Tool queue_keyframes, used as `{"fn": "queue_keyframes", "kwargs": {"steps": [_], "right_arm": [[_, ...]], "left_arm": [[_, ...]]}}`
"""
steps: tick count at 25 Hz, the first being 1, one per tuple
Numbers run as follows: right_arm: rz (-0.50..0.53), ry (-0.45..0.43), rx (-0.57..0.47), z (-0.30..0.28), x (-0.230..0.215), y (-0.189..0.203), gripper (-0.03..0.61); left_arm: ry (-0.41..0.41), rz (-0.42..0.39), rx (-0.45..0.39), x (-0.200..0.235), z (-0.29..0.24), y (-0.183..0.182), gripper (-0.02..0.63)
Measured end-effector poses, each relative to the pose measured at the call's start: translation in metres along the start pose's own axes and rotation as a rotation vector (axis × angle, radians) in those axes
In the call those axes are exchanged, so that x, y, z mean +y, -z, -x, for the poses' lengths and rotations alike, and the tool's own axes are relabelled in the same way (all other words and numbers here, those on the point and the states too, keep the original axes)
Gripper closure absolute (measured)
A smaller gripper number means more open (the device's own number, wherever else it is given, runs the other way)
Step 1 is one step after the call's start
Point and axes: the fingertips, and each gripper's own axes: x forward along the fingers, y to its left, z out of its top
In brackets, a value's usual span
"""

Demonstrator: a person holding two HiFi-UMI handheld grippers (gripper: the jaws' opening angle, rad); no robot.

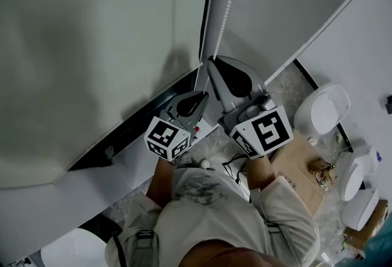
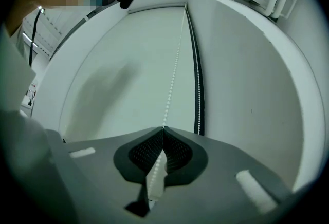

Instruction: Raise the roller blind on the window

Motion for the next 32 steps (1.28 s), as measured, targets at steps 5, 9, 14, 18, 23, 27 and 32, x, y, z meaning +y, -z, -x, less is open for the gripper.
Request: {"fn": "queue_keyframes", "kwargs": {"steps": [5,9,14,18,23,27,32], "right_arm": [[0.027,0.023,0.015,0.000,0.002,0.015,0.568],[0.020,0.030,0.040,0.001,0.002,0.032,0.568],[0.016,0.038,0.066,0.004,0.006,0.050,0.568],[-0.002,0.039,0.088,0.008,0.009,0.071,0.568],[-0.003,0.039,0.102,0.012,0.012,0.088,0.568],[-0.003,0.045,0.125,0.017,0.016,0.101,0.568],[-0.006,0.052,0.176,0.022,0.021,0.124,0.568]], "left_arm": [[-0.002,0.000,0.032,0.004,-0.001,0.015,0.603],[-0.001,0.021,0.055,0.008,-0.003,0.032,0.603],[-0.007,0.038,0.099,0.012,-0.001,0.051,0.603],[-0.010,0.057,0.135,0.015,-0.001,0.072,0.603],[-0.008,0.075,0.154,0.017,-0.002,0.090,0.603],[-0.009,0.082,0.177,0.017,0.000,0.104,0.603],[-0.015,0.103,0.212,0.019,0.001,0.130,0.603]]}}
